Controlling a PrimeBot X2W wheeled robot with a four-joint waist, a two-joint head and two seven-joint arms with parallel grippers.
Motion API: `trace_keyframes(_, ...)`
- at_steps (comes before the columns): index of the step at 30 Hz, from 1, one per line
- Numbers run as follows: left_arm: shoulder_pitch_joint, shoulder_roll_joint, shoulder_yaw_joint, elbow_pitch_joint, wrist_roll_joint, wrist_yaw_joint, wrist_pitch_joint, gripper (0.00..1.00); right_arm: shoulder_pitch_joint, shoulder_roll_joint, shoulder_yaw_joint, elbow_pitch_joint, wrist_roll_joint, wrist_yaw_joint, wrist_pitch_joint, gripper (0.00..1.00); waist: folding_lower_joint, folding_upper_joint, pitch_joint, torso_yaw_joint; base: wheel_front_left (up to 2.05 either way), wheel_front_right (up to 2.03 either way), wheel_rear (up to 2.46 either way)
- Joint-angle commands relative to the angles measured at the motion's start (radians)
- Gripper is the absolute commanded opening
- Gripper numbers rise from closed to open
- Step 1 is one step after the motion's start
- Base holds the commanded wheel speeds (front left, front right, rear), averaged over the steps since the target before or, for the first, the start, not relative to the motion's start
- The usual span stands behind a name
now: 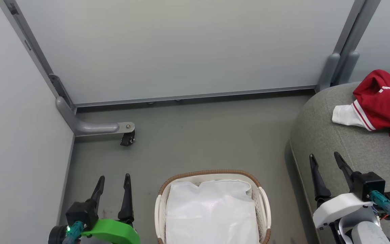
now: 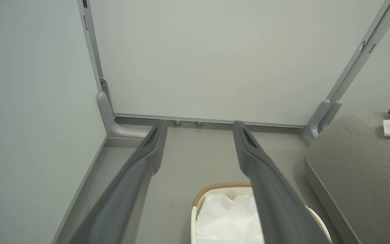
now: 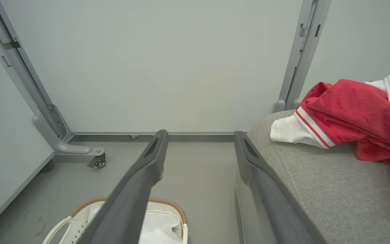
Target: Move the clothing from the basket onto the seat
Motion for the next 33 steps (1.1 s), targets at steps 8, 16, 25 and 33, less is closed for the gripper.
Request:
trace_keyframes(8, 0.016, 0.001, 0.010, -0.012, -0.001, 0.004, -0.001, 1.00, 0.012, -0.004, -0.005, -0.007, 0.003, -0.001, -0.005, 1.00, 0.0001, 0.0000, 0.008, -0.004, 0.00, 0.00, 0.00)
trace_keyframes(16, 0.012, 0.001, 0.013, -0.013, -0.005, 0.004, -0.001, 1.00, 0.010, -0.004, -0.008, -0.006, 0.006, -0.001, -0.005, 1.00, 0.0001, 0.0000, 0.009, -0.003, 0.00, 0.00, 0.00)
trace_keyframes(25, 0.010, 0.000, 0.010, 0.020, -0.007, 0.000, 0.001, 0.00, 0.012, 0.009, -0.004, 0.030, 0.003, 0.000, 0.004, 0.00, 0.0001, 0.0000, 0.010, -0.001, 0.00, 0.00, 0.00)
trace_keyframes(33, 0.000, 0.000, 0.041, 0.007, -0.154, -0.009, 0.043, 0.00, 0.003, 0.008, -0.018, 0.024, 0.170, 0.000, 0.053, 0.00, 0.0001, 0.0000, 0.009, -0.002, 0.00, 0.00, 0.00)
